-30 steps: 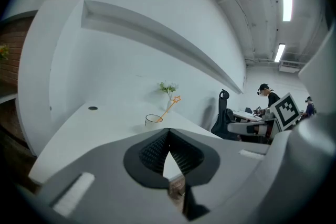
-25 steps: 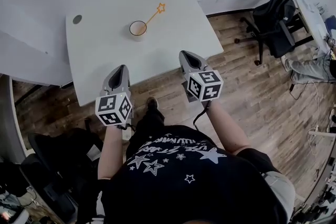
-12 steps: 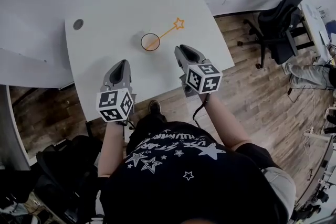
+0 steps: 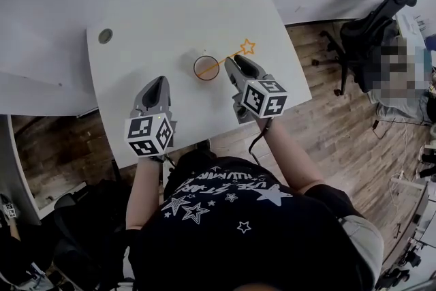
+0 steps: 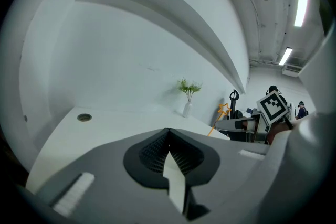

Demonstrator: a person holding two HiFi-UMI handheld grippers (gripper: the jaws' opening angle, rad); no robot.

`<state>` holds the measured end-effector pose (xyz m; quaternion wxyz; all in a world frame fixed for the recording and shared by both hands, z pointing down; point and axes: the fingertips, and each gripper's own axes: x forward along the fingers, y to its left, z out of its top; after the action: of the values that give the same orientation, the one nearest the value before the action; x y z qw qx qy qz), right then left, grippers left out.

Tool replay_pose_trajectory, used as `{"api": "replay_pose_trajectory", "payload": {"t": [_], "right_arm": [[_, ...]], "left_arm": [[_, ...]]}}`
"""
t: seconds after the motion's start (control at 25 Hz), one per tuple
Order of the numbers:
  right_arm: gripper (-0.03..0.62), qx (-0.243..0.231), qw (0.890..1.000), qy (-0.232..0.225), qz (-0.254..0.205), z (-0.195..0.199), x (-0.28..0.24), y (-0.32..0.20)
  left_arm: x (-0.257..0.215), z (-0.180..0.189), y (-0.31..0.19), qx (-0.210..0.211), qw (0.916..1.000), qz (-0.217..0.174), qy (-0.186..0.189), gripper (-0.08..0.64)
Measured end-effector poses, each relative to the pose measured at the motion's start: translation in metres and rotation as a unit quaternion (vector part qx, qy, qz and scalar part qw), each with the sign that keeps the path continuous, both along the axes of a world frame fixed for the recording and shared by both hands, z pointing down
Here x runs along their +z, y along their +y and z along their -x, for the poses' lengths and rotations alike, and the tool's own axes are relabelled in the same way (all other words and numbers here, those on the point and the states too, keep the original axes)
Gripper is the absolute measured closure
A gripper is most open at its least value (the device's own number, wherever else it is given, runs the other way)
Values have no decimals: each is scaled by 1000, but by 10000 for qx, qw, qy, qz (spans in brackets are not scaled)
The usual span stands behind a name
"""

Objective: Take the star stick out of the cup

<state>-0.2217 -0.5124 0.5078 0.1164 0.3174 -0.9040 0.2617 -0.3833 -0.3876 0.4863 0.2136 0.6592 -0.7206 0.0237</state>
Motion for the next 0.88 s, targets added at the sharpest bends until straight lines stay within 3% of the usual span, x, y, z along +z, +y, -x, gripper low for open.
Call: {"api": "replay_pose_trajectory", "payload": {"t": [0.32,0.44,0.88], "right_arm": [[481,-142,9999,-27,-13,7,1,-3],[541,-166,9998,-11,-84,5,-2,-2],[560,-285,9975,-440,-477,-8,-47,16]], "left_arm": [[4,0,-8,42,10000,36,27,557],[3,-3,-5,34,10000,41,21,557],[-18,-23,12,16,9999,-100,-127,557]]}}
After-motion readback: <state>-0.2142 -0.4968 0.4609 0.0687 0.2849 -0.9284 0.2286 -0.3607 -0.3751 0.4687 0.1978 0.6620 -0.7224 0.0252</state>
